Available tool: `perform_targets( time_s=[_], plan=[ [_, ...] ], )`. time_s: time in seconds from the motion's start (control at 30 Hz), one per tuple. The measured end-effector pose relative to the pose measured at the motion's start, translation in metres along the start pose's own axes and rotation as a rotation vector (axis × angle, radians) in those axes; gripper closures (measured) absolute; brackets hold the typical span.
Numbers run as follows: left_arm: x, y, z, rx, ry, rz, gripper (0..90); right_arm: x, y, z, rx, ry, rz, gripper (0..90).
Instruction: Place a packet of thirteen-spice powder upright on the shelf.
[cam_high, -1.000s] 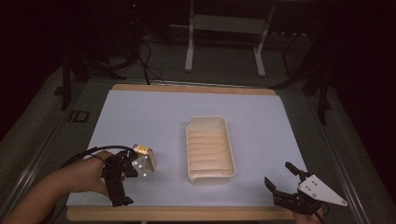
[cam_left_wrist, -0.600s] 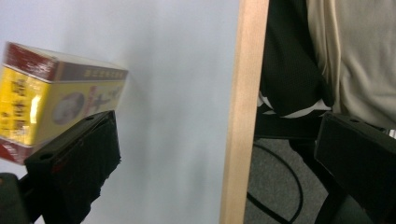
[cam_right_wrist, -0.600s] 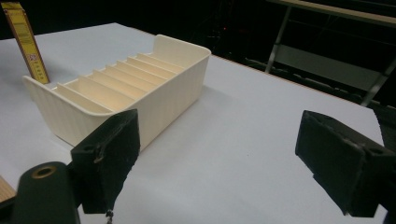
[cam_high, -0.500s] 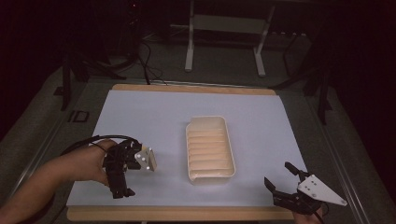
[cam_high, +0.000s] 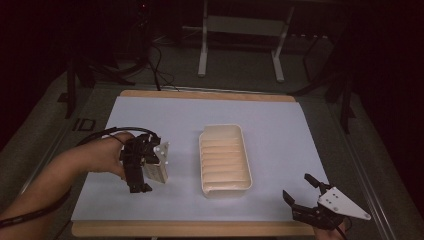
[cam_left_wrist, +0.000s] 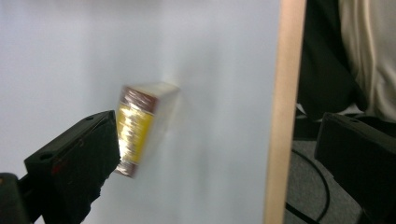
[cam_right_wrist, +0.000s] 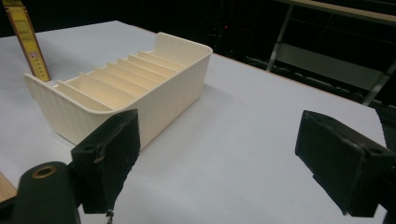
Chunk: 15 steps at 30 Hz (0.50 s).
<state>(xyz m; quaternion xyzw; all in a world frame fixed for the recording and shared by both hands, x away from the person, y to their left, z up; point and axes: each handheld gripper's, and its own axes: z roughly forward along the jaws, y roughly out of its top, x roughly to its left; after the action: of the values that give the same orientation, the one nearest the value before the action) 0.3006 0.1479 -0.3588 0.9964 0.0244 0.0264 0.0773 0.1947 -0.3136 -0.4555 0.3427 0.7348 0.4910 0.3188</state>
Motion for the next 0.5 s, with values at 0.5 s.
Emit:
perform_targets(
  time_s=[0.5],
  plan=[
    [0.031, -0.004, 0.017, -0.001, 0.01, -0.016, 7.8, 0.0, 0.0, 0.0, -0.002, 0.008, -0.002, 14.2]
  ],
)
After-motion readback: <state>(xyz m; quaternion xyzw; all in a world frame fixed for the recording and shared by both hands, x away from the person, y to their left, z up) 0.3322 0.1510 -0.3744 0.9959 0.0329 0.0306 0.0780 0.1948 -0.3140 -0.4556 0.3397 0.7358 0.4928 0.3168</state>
